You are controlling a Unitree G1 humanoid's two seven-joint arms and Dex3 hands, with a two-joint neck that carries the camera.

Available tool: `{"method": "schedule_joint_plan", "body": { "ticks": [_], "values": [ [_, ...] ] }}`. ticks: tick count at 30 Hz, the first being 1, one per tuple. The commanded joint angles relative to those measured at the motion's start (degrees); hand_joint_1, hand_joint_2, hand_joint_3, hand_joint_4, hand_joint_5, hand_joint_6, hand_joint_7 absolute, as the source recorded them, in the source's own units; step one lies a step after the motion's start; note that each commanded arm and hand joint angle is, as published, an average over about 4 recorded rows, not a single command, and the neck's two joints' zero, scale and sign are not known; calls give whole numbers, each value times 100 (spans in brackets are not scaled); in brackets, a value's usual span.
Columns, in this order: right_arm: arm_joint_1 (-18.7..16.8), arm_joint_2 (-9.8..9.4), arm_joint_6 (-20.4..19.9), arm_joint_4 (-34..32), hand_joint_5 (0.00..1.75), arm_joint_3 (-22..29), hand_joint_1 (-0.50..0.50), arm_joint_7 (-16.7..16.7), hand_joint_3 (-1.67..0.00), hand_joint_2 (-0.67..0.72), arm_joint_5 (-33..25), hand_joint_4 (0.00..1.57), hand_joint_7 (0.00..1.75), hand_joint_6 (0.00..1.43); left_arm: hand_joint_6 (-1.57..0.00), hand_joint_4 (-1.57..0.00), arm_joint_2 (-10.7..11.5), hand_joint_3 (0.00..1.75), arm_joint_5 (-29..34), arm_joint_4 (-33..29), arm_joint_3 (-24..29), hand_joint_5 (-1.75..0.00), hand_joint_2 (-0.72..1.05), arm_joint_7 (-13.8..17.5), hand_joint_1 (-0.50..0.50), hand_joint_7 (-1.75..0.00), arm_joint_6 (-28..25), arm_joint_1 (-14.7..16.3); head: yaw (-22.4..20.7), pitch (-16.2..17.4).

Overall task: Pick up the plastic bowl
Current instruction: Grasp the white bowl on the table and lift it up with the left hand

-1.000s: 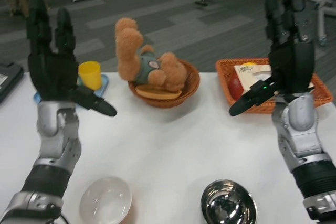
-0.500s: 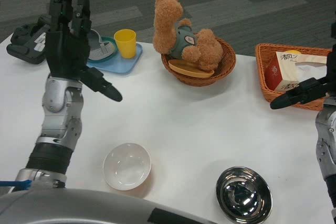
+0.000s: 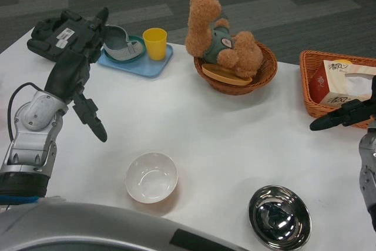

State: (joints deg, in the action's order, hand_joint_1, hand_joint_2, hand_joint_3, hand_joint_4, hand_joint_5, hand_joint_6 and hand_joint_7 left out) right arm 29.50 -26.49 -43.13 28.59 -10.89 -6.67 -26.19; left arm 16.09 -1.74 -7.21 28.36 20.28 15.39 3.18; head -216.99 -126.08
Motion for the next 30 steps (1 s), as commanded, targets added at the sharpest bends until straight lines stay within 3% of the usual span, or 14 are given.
{"method": "schedule_joint_plan", "body": {
  "ticks": [1,9,15,21,30],
  "values": [
    [144,-58,-77,143,0,-32,-46,-45,0,72,-40,0,0,0,0,0,74,0,-468,-61,-71,0,-55,209,-50,0,-23,223,-9,15],
    [311,-71,-143,516,0,-317,-46,-93,0,72,-176,0,0,0,0,0,66,0,-2476,-237,-234,0,-55,1123,-50,0,417,487,-168,274],
    [392,-97,-207,668,0,-460,-46,-97,0,72,-281,0,0,0,0,0,228,0,-2704,-307,-423,0,-55,1173,-50,0,503,735,-304,427],
    [416,-168,-277,749,0,-546,-46,-97,0,72,-418,0,0,0,0,0,494,0,-2856,-316,-735,0,-48,1263,-50,0,529,1201,-402,505],
    [416,-199,-389,943,0,-572,-46,-194,0,72,-457,0,0,0,0,0,44,0,-3293,-35,-1161,0,-33,1426,-50,0,729,1317,-444,503]
  ]
}}
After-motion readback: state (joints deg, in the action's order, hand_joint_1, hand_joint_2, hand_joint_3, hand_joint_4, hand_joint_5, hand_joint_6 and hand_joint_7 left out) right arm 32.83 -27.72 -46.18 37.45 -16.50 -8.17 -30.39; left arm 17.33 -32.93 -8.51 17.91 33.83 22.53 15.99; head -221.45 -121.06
